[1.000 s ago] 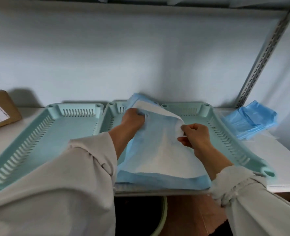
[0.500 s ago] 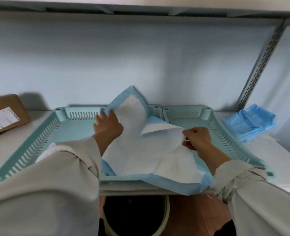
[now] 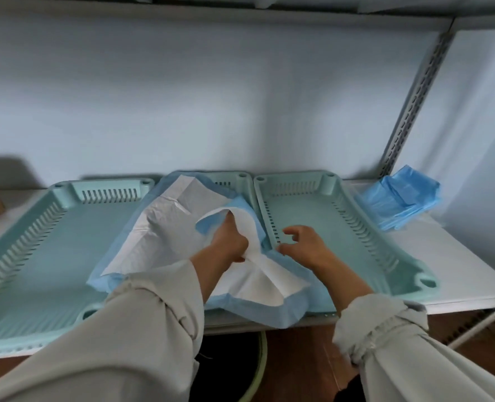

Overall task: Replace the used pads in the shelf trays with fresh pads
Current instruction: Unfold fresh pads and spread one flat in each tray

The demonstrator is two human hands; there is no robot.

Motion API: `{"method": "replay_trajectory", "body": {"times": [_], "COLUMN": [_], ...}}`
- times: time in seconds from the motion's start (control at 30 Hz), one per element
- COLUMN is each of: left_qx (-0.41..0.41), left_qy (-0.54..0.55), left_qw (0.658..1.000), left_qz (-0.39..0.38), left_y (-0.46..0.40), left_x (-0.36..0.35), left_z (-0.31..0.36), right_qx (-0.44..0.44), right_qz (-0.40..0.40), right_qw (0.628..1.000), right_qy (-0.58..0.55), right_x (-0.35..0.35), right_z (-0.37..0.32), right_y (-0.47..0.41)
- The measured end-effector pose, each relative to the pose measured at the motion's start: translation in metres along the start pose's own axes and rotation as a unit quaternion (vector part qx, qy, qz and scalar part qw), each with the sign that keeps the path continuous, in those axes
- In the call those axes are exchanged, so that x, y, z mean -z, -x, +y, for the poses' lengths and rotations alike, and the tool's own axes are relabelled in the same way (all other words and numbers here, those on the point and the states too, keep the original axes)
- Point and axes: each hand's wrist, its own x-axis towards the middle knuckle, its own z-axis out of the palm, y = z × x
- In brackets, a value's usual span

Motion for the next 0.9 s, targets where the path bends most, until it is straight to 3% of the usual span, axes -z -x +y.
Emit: {"method": "replay_trajectory", "body": {"times": [0.13, 0.4, 0.53, 0.63, 0.77, 0.9], "left_qx": [-0.020, -0.024, -0.015, -0.034, -0.048, -0.058], "left_qy": [-0.043, -0.024, -0.036, -0.039, -0.050, -0.047], "left_qw": [0.999, 0.999, 0.999, 0.999, 0.998, 0.997], "left_qz": [-0.006, 0.013, 0.012, 0.014, 0.001, -0.027], "left_y": [0.001, -0.001, 0.008, 0.010, 0.008, 0.008], "left_x": [-0.001, 0.008, -0.002, -0.008, -0.010, -0.014], "left_z": [0.007, 0.007, 0.013, 0.016, 0.019, 0.018], "right_qx": [-0.067, -0.012, 0.016, -0.012, -0.098, -0.168], "right_qz": [-0.067, 0.030, 0.083, 0.100, 0.001, -0.079], "right_qw": [0.995, 0.994, 0.996, 0.986, 0.937, 0.915], "right_qy": [0.015, 0.102, 0.010, -0.131, -0.335, -0.357], "right_x": [-0.002, -0.010, 0.004, 0.013, 0.012, 0.012], "right_z": [0.012, -0.002, -0.002, 0.001, 0.003, 0.006], "right_y": [-0.006, -0.013, 0.003, 0.005, 0.004, -0.002]}}
